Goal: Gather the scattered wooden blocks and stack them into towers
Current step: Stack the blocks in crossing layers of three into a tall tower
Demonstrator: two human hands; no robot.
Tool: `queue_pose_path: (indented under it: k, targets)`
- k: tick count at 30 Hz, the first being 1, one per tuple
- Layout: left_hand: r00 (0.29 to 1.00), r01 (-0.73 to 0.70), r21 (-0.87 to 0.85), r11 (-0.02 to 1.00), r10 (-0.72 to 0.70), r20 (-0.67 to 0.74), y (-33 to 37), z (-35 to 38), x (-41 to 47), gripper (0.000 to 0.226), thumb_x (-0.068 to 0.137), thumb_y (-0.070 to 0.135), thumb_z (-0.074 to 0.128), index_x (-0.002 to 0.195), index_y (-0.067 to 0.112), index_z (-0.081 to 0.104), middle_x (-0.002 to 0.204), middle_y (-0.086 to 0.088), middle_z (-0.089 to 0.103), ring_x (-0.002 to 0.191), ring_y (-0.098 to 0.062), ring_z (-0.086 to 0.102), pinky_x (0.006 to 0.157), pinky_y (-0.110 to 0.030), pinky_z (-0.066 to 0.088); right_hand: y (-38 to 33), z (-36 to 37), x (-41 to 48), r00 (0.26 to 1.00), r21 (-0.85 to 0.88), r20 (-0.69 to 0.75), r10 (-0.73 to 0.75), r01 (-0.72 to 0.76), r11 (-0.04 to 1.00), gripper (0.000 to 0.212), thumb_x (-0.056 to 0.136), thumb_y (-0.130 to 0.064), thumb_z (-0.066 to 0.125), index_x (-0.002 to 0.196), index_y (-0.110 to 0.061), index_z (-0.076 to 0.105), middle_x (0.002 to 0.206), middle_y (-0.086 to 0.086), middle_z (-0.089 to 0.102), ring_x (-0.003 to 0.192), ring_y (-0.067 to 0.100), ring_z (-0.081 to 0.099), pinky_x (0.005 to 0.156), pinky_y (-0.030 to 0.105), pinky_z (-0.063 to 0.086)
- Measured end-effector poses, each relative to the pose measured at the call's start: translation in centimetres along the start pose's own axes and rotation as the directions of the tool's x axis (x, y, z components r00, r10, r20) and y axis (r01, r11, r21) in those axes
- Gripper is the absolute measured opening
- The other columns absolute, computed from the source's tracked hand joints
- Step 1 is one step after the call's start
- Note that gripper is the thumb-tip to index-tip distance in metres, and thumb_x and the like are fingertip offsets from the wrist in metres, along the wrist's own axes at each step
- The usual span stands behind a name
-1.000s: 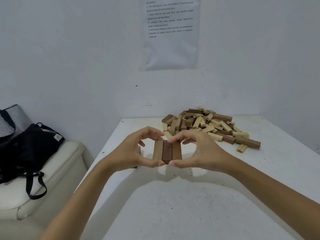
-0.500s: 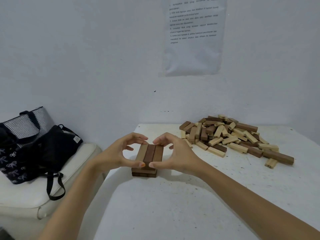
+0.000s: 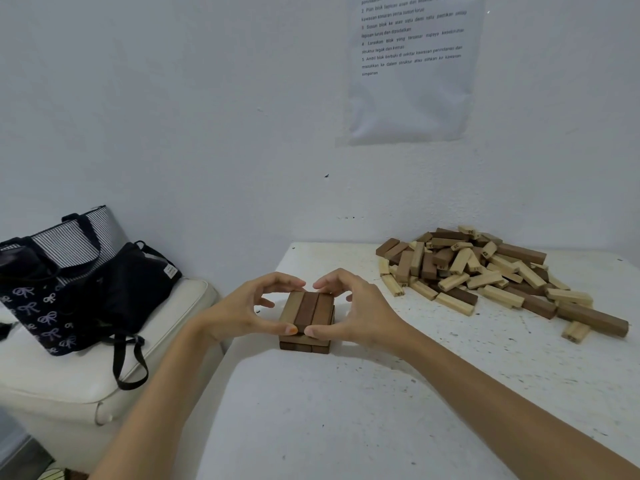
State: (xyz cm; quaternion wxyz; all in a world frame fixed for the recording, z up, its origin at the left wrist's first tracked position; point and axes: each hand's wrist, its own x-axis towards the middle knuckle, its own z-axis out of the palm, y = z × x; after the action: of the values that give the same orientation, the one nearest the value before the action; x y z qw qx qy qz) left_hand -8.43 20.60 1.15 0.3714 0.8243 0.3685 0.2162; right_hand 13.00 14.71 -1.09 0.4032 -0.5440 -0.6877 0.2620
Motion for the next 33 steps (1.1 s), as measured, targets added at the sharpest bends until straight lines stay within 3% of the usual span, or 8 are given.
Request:
queue_pose_path:
  k: [8,17,22,27,33]
  targets:
    - [0.999,0.022,-0.004,1.0,-0.021,0.03,-0.2,0.2,-0.1,0.06,0.072,0.01,0.082,0.123,0.026,0.055,0.125,0.021,0.059,0.124,0.006,0.046,0.097,-0.023,0.038,0.0,0.1,-0.2,1.0,-0.012,0.023,0.007,-0.006,1.0,0.059,0.062,-0.032,0.089,0.111,-0.035,0.057,0.114,-0.011,0.06,0.11,0.0,0.048,0.077,0.011,0.032]
    - [0.997,0.015,-0.023,1.0,-0.013,0.07,-0.4,0.2,-0.2,0.061,0.076,0.013,0.08,0.128,0.028,0.053,0.132,0.017,0.055,0.127,0.003,0.044,0.104,-0.031,0.038,0.5,0.7,-0.2,1.0,-0.004,0.022,-0.004,0.004,1.0,0.056,0.065,-0.031,0.088,0.111,-0.034,0.057,0.115,-0.01,0.06,0.11,0.001,0.049,0.075,0.006,0.031]
    - [0.996,0.028,-0.072,0.997,-0.021,0.092,-0.7,0.4,-0.3,0.066,0.073,0.02,0.08,0.132,0.031,0.051,0.135,0.017,0.052,0.13,-0.001,0.043,0.109,-0.043,0.037,1.1,0.8,-0.2,1.0,0.007,0.029,0.004,-0.004,1.0,0.064,0.063,-0.036,0.089,0.118,-0.038,0.055,0.117,-0.011,0.058,0.117,0.0,0.044,0.082,0.012,0.032]
    - [0.993,0.052,-0.11,0.993,-0.04,0.111,-0.8,0.6,-0.3,0.069,0.074,0.012,0.08,0.133,0.032,0.05,0.133,0.018,0.055,0.127,-0.004,0.047,0.11,-0.047,0.035,1.5,1.0,-0.2,0.999,0.01,0.041,0.004,-0.004,1.0,0.069,0.062,-0.039,0.088,0.12,-0.041,0.052,0.117,-0.012,0.058,0.118,0.001,0.045,0.085,0.017,0.035]
    - [0.992,0.078,-0.138,0.987,-0.064,0.105,-1.2,0.8,-0.1,0.074,0.068,0.019,0.081,0.132,0.035,0.05,0.128,0.015,0.059,0.126,-0.007,0.05,0.111,-0.05,0.034,1.7,1.0,-0.3,1.0,0.023,0.024,-0.004,0.004,1.0,0.07,0.062,-0.037,0.089,0.121,-0.039,0.052,0.113,-0.011,0.061,0.115,0.002,0.049,0.084,0.014,0.035]
